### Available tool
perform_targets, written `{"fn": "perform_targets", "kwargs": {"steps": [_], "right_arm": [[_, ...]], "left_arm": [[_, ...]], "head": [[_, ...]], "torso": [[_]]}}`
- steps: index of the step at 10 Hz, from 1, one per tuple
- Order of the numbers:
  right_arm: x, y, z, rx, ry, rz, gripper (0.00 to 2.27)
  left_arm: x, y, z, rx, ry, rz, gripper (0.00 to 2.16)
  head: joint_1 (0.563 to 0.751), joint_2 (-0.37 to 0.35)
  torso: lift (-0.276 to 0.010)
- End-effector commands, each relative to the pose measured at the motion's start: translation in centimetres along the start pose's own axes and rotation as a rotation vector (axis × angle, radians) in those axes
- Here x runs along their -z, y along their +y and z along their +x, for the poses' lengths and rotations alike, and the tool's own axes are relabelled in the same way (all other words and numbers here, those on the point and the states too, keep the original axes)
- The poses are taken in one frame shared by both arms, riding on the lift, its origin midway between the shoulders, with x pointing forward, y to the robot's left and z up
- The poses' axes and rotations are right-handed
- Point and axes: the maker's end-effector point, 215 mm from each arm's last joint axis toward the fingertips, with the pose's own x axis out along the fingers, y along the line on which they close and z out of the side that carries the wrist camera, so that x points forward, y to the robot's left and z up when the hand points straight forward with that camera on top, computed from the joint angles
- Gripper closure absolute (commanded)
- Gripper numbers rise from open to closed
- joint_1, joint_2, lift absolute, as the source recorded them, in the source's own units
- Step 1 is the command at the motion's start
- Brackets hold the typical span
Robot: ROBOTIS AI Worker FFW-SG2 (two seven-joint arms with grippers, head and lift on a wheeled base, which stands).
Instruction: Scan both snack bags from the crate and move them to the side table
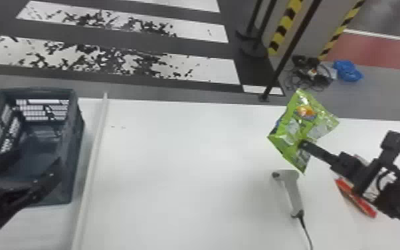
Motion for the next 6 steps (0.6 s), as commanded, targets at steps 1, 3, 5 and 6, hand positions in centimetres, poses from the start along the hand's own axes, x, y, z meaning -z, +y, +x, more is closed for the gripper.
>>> {"fn": "perform_targets", "kwargs": {"steps": [1, 3, 5, 6], "right_arm": [[-4.5, -5.2, 0.0, 0.116, -0.111, -0.047, 2.25], [-7.7, -10.6, -0.3, 0.309, -0.169, -0.126, 2.25], [-10.3, -15.6, -0.7, 0.572, -0.232, -0.208, 2.25], [-10.0, -16.8, -0.7, 0.655, -0.215, -0.220, 2.25]], "left_arm": [[-0.2, 0.1, -0.1, -0.001, 0.003, 0.006, 0.07], [-0.3, 0.5, -0.2, -0.008, 0.002, 0.009, 0.07], [-0.2, 0.4, -0.1, -0.006, 0.002, 0.008, 0.07], [-0.2, 0.4, 0.0, -0.002, 0.004, 0.008, 0.07]], "head": [[0.695, -0.276], [0.695, -0.350], [0.695, -0.350], [0.695, -0.350]], "torso": [[-0.029], [-0.029], [-0.029], [-0.029]]}}
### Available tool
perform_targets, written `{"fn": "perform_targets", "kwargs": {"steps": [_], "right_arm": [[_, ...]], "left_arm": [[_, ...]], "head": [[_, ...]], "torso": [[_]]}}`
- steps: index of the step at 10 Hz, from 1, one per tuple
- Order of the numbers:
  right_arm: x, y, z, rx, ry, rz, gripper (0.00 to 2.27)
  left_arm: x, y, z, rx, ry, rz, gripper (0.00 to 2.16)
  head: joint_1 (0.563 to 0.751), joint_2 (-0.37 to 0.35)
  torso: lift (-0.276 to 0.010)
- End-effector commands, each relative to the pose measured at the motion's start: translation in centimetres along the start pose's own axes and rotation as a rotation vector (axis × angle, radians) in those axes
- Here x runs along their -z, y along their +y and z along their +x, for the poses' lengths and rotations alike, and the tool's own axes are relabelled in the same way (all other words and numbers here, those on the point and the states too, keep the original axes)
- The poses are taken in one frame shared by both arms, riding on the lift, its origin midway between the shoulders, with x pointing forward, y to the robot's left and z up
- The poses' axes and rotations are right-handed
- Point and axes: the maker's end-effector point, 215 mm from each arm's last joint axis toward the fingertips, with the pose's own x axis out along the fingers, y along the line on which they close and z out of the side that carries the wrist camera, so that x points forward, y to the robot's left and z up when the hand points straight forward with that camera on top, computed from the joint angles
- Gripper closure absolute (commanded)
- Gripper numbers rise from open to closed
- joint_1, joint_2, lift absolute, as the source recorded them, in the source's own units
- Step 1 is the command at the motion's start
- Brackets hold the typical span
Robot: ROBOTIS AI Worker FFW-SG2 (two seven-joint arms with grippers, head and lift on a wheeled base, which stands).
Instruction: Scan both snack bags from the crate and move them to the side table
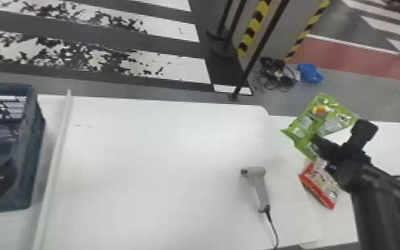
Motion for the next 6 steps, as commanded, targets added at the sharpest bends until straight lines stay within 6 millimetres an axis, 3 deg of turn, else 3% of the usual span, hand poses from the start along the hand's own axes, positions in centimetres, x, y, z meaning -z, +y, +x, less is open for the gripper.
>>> {"fn": "perform_targets", "kwargs": {"steps": [1, 4, 6], "right_arm": [[1.2, -0.3, 0.8, 0.057, 0.025, -0.045, 2.25], [3.6, -3.4, 1.2, 0.191, 0.065, -0.117, 2.25], [3.6, -5.6, 0.8, 0.283, 0.069, -0.103, 2.25]], "left_arm": [[0.0, 0.0, 0.0, 0.002, 0.000, 0.003, 0.07], [0.0, -0.1, -0.1, 0.012, -0.006, -0.003, 0.07], [-0.5, -0.2, -0.2, 0.019, -0.019, 0.002, 0.07]], "head": [[0.695, -0.350], [0.695, -0.350], [0.695, -0.350]], "torso": [[-0.029], [-0.029], [-0.029]]}}
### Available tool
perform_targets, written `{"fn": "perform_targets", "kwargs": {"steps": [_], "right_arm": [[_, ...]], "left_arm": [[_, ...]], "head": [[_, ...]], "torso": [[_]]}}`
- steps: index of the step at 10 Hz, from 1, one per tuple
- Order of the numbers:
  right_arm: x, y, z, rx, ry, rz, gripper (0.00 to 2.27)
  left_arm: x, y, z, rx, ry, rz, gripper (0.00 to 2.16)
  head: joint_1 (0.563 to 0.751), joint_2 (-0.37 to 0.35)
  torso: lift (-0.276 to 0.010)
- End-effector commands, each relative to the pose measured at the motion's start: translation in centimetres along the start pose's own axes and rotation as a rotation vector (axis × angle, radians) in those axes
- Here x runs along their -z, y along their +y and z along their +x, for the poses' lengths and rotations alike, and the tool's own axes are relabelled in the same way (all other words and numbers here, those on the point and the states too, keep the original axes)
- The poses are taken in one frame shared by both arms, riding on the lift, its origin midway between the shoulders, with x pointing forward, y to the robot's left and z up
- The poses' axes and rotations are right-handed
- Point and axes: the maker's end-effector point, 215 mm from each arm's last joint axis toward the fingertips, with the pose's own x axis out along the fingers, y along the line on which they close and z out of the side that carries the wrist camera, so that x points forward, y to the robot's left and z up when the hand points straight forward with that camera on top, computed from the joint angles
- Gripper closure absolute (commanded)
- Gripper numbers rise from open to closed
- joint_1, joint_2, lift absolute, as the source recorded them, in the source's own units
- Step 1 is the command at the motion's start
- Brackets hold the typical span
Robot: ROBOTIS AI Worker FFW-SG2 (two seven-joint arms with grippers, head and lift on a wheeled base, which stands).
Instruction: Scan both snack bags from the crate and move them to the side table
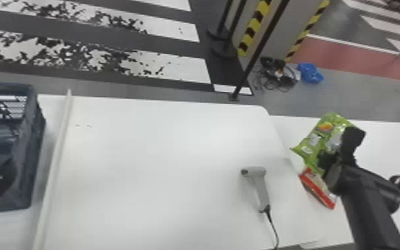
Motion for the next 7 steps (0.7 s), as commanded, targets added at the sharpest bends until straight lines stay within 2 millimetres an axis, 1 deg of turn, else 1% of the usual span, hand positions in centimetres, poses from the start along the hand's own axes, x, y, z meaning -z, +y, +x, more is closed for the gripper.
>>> {"fn": "perform_targets", "kwargs": {"steps": [1, 2, 3, 4, 5, 6, 7], "right_arm": [[0.4, -0.9, 0.2, 0.027, 0.018, 0.052, 2.25], [0.9, -1.9, 0.4, 0.057, 0.045, 0.084, 2.25], [2.2, -1.8, 0.4, 0.060, 0.073, 0.060, 2.24], [4.0, -1.4, 0.3, 0.057, 0.117, 0.035, 2.15], [5.2, -1.2, 0.2, 0.063, 0.124, 0.017, 1.90], [5.9, -1.2, 0.1, 0.065, 0.121, 0.015, 1.20], [6.5, -1.2, 0.0, 0.065, 0.122, 0.008, 0.23]], "left_arm": [[-0.4, -0.1, 0.0, 0.004, -0.009, 0.001, 0.07], [-0.4, -0.3, 0.0, 0.010, -0.011, 0.002, 0.07], [-0.5, -0.4, -0.1, 0.010, -0.014, 0.002, 0.07], [-0.6, -0.4, -0.1, 0.010, -0.018, 0.004, 0.07], [-0.7, -0.4, -0.2, 0.008, -0.022, 0.006, 0.07], [-1.0, -0.5, -0.1, 0.010, -0.036, 0.007, 0.07], [-1.1, -0.6, -0.1, 0.012, -0.037, 0.007, 0.07]], "head": [[0.695, -0.350], [0.695, -0.350], [0.695, -0.350], [0.695, -0.350], [0.695, -0.350], [0.695, -0.350], [0.695, -0.350]], "torso": [[-0.029], [-0.029], [-0.029], [-0.029], [-0.029], [-0.029], [-0.029]]}}
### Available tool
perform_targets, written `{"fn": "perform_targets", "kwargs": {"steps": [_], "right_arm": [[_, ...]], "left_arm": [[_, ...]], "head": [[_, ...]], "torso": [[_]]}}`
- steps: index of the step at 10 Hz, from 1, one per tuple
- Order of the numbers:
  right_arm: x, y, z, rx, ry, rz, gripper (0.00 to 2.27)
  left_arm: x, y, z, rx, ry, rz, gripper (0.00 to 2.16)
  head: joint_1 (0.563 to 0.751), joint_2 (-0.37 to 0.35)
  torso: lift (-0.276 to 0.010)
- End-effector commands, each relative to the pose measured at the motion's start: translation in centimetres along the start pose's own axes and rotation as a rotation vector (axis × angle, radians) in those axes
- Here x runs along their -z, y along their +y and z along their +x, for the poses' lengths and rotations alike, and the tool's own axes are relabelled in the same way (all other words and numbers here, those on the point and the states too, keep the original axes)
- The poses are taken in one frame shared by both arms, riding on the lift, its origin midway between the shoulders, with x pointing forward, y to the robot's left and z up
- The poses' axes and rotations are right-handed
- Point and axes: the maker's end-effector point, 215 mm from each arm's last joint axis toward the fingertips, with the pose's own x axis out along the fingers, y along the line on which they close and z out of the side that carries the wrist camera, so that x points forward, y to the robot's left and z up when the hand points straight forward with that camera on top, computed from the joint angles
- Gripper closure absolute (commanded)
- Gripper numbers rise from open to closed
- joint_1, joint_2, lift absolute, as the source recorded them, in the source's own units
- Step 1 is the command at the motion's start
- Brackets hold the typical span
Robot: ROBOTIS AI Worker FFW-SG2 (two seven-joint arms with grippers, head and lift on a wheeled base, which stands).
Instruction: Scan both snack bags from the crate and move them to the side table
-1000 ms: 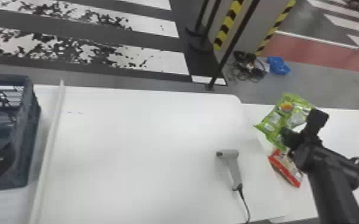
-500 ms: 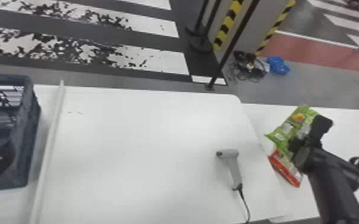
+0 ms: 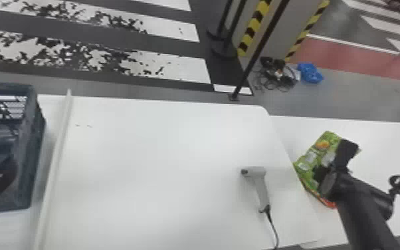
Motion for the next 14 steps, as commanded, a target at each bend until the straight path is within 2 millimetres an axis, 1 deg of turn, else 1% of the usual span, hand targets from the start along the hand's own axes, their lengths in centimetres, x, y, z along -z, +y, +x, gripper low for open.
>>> {"fn": "perform_targets", "kwargs": {"steps": [1, 3, 4, 5, 6, 7, 8, 9, 10, 11, 12, 13, 14], "right_arm": [[0.8, -0.2, 0.0, 0.003, 0.004, -0.003, 0.05], [1.9, -1.8, -0.2, 0.050, 0.015, 0.003, 0.03], [2.3, -2.0, -0.6, 0.041, 0.005, 0.021, 0.03], [1.4, -0.9, -1.8, -0.001, -0.058, 0.052, 0.04], [0.6, 0.2, -3.1, -0.052, -0.111, 0.065, 0.04], [0.7, 2.2, -5.4, -0.107, -0.154, 0.099, 0.04], [-0.8, 5.2, -8.7, -0.182, -0.235, 0.124, 0.06], [-1.5, 8.5, -12.1, -0.253, -0.290, 0.120, 0.07], [-1.7, 11.1, -14.6, -0.296, -0.317, 0.100, 0.07], [-2.3, 12.1, -16.5, -0.324, -0.339, 0.099, 0.07], [-2.3, 13.3, -18.7, -0.360, -0.356, 0.090, 0.07], [-2.3, 14.7, -21.4, -0.401, -0.389, 0.065, 0.07], [-2.3, 16.4, -24.2, -0.433, -0.439, 0.032, 0.07]], "left_arm": [[-0.2, -0.2, 0.1, 0.003, -0.005, 0.001, 0.07], [-0.4, -0.3, 0.0, 0.004, -0.009, 0.002, 0.07], [-0.8, -0.3, 0.0, -0.005, -0.023, 0.005, 0.07], [-1.4, -0.4, 0.1, -0.017, -0.043, 0.011, 0.07], [-1.4, -0.4, 0.1, -0.023, -0.042, 0.011, 0.07], [-1.9, -0.4, 0.2, -0.031, -0.052, 0.015, 0.07], [-1.9, -0.4, 0.1, -0.035, -0.054, 0.013, 0.07], [-1.9, -0.5, 0.1, -0.046, -0.054, 0.010, 0.07], [-2.2, -0.8, 0.1, -0.043, -0.060, 0.011, 0.07], [-2.8, -1.2, -0.2, -0.039, -0.069, 0.015, 0.07], [-3.0, -1.1, -0.5, -0.056, -0.071, 0.021, 0.07], [-3.1, -0.8, -0.7, -0.072, -0.080, 0.019, 0.07], [-3.3, -0.6, -1.0, -0.096, -0.094, 0.022, 0.07]], "head": [[0.695, -0.350], [0.695, -0.350], [0.695, -0.350], [0.695, -0.350], [0.695, -0.350], [0.695, -0.350], [0.695, -0.350], [0.695, -0.350], [0.695, -0.350], [0.695, -0.350], [0.695, -0.350], [0.695, -0.350], [0.695, -0.316]], "torso": [[-0.029], [-0.029], [-0.029], [-0.029], [-0.029], [-0.029], [-0.029], [-0.029], [-0.029], [-0.029], [-0.029], [-0.029], [-0.029]]}}
